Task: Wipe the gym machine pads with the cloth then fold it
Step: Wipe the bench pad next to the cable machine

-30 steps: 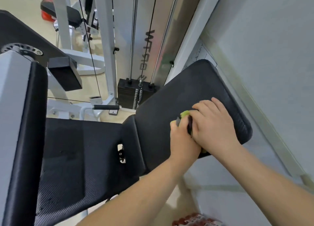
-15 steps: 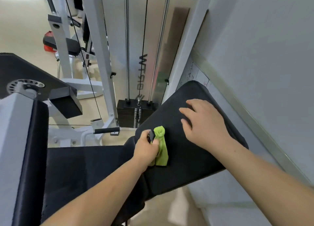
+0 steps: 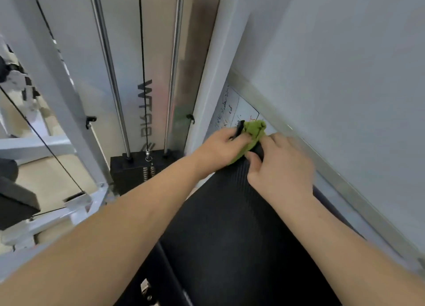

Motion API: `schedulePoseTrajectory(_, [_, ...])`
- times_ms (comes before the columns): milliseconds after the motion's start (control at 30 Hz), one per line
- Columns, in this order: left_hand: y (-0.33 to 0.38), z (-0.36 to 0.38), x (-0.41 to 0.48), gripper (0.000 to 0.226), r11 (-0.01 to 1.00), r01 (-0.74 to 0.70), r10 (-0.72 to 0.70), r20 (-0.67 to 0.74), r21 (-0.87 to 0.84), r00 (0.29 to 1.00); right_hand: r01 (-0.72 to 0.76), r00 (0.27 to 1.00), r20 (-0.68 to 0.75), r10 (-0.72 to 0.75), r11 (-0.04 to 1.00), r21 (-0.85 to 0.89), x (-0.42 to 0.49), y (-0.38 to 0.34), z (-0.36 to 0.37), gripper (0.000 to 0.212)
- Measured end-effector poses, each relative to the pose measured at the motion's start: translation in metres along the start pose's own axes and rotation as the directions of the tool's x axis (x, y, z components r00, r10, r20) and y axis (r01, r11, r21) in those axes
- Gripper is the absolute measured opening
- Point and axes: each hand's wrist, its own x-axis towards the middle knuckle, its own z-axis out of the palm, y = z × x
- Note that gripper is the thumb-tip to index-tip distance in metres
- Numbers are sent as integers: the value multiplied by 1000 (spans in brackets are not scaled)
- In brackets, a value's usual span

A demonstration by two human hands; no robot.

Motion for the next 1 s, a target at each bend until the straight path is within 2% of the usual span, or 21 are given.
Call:
schedulePoseTrajectory(100, [-29, -7, 5, 26, 994, 78, -70, 98, -75, 993, -22, 1000, -16, 22, 1000, 0, 4, -3, 2, 31])
schedulePoseTrajectory(200, [-58, -25, -5, 32, 991, 126, -119, 135, -42, 984, -56, 998, -18, 55, 998, -34, 11, -5, 3, 30])
schedulePoseTrajectory(333, [-120, -42, -31, 40, 930, 285, -320, 126, 233, 939, -29, 995, -97, 24, 999, -45, 8, -10, 9, 23])
schedulePoseTrajectory(367, [-127, -43, -33, 38, 922, 293, -327, 103, 251, 939, -31, 992, -125, 25, 998, -46, 7, -11, 11, 22])
schedulePoseTrajectory(467, [-100, -39, -26, 30, 973, 123, -136, 52, 193, 989, -31, 987, -163, 15, 995, -93, 3, -15, 17, 22])
schedulePoseTrajectory(533, [-62, -32, -13, 21, 998, 21, -22, 8, 59, 1000, -31, 986, -167, 14, 995, -100, 4, -16, 18, 23])
schedulePoseTrajectory(600, [-34, -23, -4, 22, 999, -27, 29, 47, -43, 998, -10, 989, -146, -5, 995, -99, 2, -15, 18, 26])
schedulePoseTrajectory(667, [-36, -19, -5, 21, 998, 11, -6, 89, -55, 996, 43, 994, -96, -58, 987, -158, -5, -18, 16, 36])
schedulePoseTrajectory(733, [-67, -20, -19, 18, 997, 72, -73, 62, 7, 995, 183, 981, -24, -194, 957, -227, -15, -25, 16, 49])
schedulePoseTrajectory(833, [-133, -36, -49, 14, 964, 243, -247, 28, 106, 969, 419, 906, 177, -384, 874, -246, -23, -47, 27, 47])
schedulePoseTrajectory(933, [-184, -52, -86, 29, 862, 437, -445, -32, 257, 895, 486, 851, 369, -373, 827, -284, -29, -65, 39, 48])
schedulePoseTrajectory(1000, [-203, -58, -102, 37, 817, 504, -507, -66, 281, 859, 509, 838, 405, -365, 791, -339, -32, -69, 46, 50])
